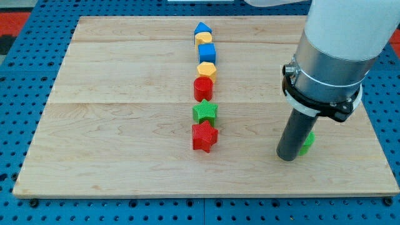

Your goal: Move the arm to the right of the green circle

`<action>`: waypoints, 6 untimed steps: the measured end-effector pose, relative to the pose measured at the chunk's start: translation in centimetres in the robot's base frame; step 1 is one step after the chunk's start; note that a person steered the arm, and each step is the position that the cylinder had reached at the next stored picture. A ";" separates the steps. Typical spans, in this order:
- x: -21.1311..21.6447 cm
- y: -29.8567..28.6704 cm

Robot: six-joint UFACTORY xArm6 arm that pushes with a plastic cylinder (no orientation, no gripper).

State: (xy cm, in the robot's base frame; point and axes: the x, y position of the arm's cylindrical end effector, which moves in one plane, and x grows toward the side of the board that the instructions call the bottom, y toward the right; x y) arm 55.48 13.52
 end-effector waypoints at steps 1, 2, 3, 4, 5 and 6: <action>-0.4 -0.4; -1.5 -5.4; -1.3 -5.6; -2.5 -5.6; -7.8 -4.4; -8.2 1.5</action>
